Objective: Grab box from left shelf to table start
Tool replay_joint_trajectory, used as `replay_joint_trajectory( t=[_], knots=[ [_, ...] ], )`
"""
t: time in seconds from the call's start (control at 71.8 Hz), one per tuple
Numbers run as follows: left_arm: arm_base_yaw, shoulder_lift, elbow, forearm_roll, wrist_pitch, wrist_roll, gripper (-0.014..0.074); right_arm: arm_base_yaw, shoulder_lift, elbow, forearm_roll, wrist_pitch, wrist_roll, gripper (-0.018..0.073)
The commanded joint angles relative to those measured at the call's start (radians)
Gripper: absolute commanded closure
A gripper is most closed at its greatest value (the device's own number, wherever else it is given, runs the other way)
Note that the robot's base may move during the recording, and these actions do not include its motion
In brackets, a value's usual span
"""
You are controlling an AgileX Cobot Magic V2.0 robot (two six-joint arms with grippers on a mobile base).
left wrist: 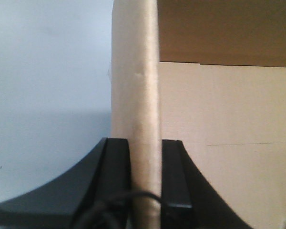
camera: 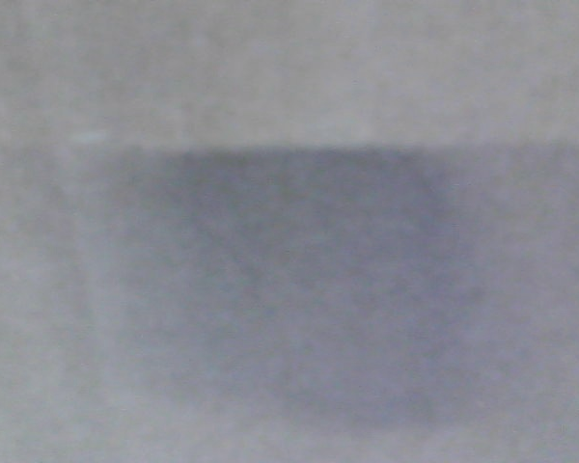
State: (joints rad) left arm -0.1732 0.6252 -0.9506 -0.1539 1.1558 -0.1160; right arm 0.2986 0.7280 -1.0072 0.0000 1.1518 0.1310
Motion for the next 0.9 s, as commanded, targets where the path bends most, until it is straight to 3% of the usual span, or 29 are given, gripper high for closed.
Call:
replay_joint_trajectory(
  t=[0.0, 0.891],
  knots=[
    [-0.007, -0.005, -0.041, -0.147, -0.112, -0.018, 0.07, 0.003, -0.005, -0.029, -0.013, -0.105, -0.028, 0.0492],
    [-0.007, -0.005, -0.041, -0.147, -0.112, -0.018, 0.07, 0.003, -0.005, -0.029, -0.013, -0.105, -0.028, 0.0492]
  ],
)
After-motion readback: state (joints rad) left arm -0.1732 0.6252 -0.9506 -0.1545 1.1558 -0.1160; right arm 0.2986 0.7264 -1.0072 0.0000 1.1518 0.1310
